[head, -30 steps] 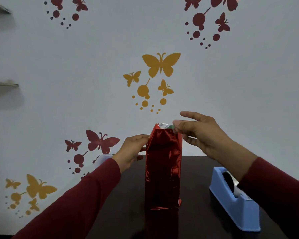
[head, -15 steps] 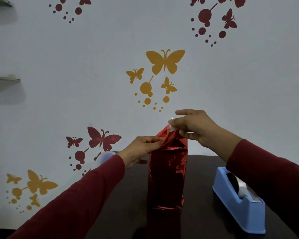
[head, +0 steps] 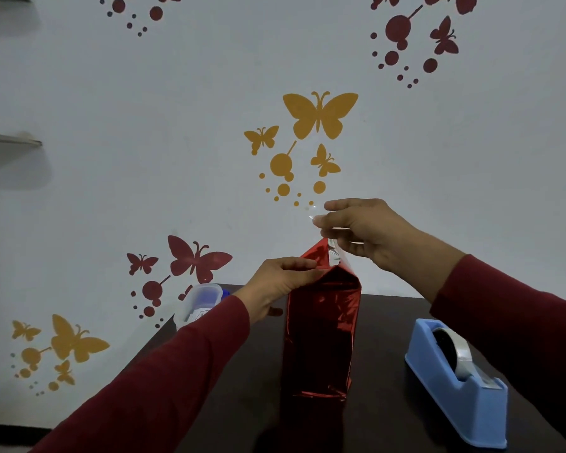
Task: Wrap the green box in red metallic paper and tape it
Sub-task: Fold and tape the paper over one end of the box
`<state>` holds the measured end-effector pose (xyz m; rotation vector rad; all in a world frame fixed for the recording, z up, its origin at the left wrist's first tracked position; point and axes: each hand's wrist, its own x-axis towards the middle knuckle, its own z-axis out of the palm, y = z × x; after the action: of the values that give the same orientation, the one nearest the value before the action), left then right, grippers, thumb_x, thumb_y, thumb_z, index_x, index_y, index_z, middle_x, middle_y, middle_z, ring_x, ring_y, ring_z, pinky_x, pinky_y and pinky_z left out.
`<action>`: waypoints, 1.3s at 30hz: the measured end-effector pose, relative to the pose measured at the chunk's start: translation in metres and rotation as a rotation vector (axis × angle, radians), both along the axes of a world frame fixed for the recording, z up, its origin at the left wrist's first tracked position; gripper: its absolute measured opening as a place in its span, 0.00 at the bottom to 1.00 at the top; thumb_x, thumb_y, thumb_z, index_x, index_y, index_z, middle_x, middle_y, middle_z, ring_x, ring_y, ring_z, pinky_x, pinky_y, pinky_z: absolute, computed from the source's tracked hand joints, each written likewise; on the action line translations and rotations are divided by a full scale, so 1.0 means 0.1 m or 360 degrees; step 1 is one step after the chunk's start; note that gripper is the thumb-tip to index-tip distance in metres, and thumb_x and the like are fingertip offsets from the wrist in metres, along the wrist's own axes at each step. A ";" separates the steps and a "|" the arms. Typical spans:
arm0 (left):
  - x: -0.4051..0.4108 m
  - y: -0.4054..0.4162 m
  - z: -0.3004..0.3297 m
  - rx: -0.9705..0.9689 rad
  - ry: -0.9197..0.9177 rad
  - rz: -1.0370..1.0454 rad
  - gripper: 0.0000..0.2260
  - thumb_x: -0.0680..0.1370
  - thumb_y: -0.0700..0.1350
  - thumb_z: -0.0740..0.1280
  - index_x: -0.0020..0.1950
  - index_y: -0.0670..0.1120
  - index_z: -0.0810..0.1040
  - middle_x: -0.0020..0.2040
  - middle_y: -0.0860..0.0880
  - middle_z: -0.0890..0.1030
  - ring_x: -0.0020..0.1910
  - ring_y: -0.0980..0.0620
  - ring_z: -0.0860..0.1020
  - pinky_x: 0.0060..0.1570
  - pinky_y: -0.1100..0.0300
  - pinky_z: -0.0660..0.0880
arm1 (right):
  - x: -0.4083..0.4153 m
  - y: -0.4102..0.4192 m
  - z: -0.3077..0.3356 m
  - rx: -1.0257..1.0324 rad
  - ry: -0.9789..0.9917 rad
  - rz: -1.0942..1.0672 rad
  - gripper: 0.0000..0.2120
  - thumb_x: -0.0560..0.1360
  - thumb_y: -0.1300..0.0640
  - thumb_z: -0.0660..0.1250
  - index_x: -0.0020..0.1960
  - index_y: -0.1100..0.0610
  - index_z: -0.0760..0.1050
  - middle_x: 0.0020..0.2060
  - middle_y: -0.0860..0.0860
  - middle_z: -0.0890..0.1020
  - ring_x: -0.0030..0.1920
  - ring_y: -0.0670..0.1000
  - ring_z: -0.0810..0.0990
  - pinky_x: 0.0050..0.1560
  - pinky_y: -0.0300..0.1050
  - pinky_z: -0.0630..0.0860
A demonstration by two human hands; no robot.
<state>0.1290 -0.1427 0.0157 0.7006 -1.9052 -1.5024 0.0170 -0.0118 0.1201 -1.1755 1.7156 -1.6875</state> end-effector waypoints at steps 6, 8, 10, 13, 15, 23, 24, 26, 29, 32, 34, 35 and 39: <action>-0.02 -0.02 -0.03 0.0005 0.0133 -0.0028 0.17 0.70 0.56 0.79 0.56 0.53 0.87 0.56 0.51 0.86 0.61 0.54 0.80 0.59 0.57 0.70 | 0.07 -0.01 -0.01 -0.0028 0.0061 0.0076 0.19 0.73 0.63 0.78 0.62 0.53 0.81 0.48 0.53 0.89 0.48 0.49 0.87 0.51 0.44 0.79; -0.02 0.01 -0.03 -0.0023 0.0158 -0.0059 0.21 0.69 0.54 0.80 0.60 0.51 0.85 0.59 0.50 0.85 0.57 0.55 0.81 0.51 0.63 0.72 | 0.08 0.00 -0.03 -0.0042 0.0118 0.0108 0.21 0.73 0.63 0.78 0.64 0.53 0.80 0.46 0.53 0.89 0.44 0.48 0.89 0.50 0.44 0.80; -0.03 0.02 -0.07 -0.0121 0.0171 -0.0056 0.25 0.68 0.51 0.82 0.63 0.50 0.83 0.57 0.52 0.84 0.53 0.59 0.81 0.44 0.69 0.75 | 0.08 0.00 -0.07 -0.0033 0.0195 0.0113 0.22 0.73 0.63 0.78 0.65 0.52 0.80 0.46 0.55 0.89 0.44 0.49 0.88 0.47 0.43 0.80; -0.06 0.05 -0.15 -0.0261 0.0209 -0.0001 0.27 0.66 0.47 0.84 0.64 0.50 0.82 0.52 0.58 0.81 0.46 0.64 0.80 0.38 0.74 0.75 | 0.06 0.00 -0.13 0.0018 0.0239 0.0091 0.23 0.71 0.63 0.79 0.64 0.49 0.80 0.46 0.58 0.89 0.43 0.54 0.85 0.43 0.45 0.80; -0.07 0.05 -0.17 -0.0264 0.0242 0.0006 0.26 0.65 0.46 0.84 0.61 0.50 0.82 0.51 0.58 0.82 0.42 0.66 0.82 0.39 0.74 0.76 | 0.05 -0.01 -0.17 0.0075 0.0273 0.0046 0.24 0.70 0.64 0.78 0.63 0.48 0.81 0.46 0.57 0.89 0.42 0.54 0.84 0.38 0.43 0.79; -0.05 0.03 -0.17 -0.0277 0.0238 -0.0022 0.27 0.65 0.48 0.85 0.61 0.52 0.82 0.53 0.53 0.86 0.49 0.58 0.85 0.51 0.62 0.82 | 0.10 -0.02 -0.21 0.0079 0.0137 0.0042 0.23 0.73 0.66 0.76 0.64 0.49 0.80 0.46 0.49 0.89 0.41 0.48 0.88 0.34 0.39 0.80; -0.05 0.03 -0.16 -0.0270 0.0229 -0.0027 0.26 0.65 0.48 0.85 0.61 0.52 0.83 0.53 0.53 0.86 0.50 0.56 0.85 0.54 0.59 0.82 | 0.13 -0.03 -0.20 0.0023 0.0046 0.0099 0.22 0.74 0.65 0.76 0.64 0.49 0.80 0.46 0.49 0.89 0.41 0.48 0.88 0.37 0.41 0.82; -0.05 0.04 -0.16 -0.0270 0.0224 -0.0041 0.22 0.67 0.47 0.84 0.58 0.51 0.84 0.50 0.53 0.87 0.49 0.56 0.86 0.54 0.59 0.82 | 0.20 -0.09 -0.19 -0.0068 -0.0180 0.0221 0.21 0.75 0.64 0.76 0.65 0.49 0.79 0.48 0.47 0.89 0.46 0.47 0.88 0.47 0.49 0.85; -0.03 0.07 -0.14 -0.0307 0.0204 -0.0034 0.17 0.69 0.47 0.82 0.55 0.53 0.84 0.47 0.54 0.87 0.47 0.59 0.85 0.52 0.62 0.80 | 0.29 -0.21 -0.23 -0.0057 -0.0323 0.0230 0.21 0.75 0.65 0.75 0.65 0.50 0.78 0.48 0.46 0.89 0.46 0.46 0.88 0.54 0.56 0.82; -0.02 0.09 -0.13 -0.0273 0.0191 -0.0015 0.19 0.72 0.41 0.80 0.61 0.49 0.82 0.48 0.54 0.85 0.39 0.66 0.83 0.40 0.71 0.77 | 0.28 -0.20 -0.30 0.0025 0.0248 -0.0123 0.23 0.71 0.66 0.75 0.65 0.52 0.81 0.43 0.50 0.89 0.38 0.47 0.88 0.38 0.41 0.81; -0.03 0.07 -0.14 -0.0261 0.0183 0.0005 0.21 0.72 0.41 0.80 0.64 0.46 0.80 0.50 0.53 0.85 0.39 0.64 0.84 0.39 0.71 0.77 | 0.24 -0.14 -0.29 0.0069 0.0578 -0.0277 0.23 0.70 0.65 0.74 0.63 0.51 0.81 0.43 0.50 0.89 0.39 0.46 0.88 0.40 0.38 0.82; -0.03 0.07 -0.13 -0.0247 0.0185 0.0007 0.22 0.72 0.41 0.80 0.65 0.46 0.80 0.52 0.52 0.85 0.41 0.61 0.84 0.40 0.69 0.78 | 0.21 -0.12 -0.28 0.0083 0.0696 -0.0312 0.23 0.70 0.65 0.73 0.63 0.50 0.81 0.44 0.50 0.89 0.39 0.45 0.88 0.43 0.37 0.83; -0.05 0.05 -0.16 -0.0205 0.0214 0.0007 0.23 0.70 0.43 0.81 0.64 0.48 0.81 0.51 0.51 0.85 0.43 0.57 0.86 0.42 0.65 0.80 | 0.11 -0.11 -0.28 0.0088 0.1013 -0.0419 0.24 0.70 0.61 0.68 0.64 0.46 0.81 0.54 0.50 0.87 0.43 0.47 0.87 0.52 0.47 0.85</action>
<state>0.1239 -0.1372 -0.0005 0.5323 -1.8778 -1.3747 0.0279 -0.0225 0.0921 -1.6399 2.3628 -1.4777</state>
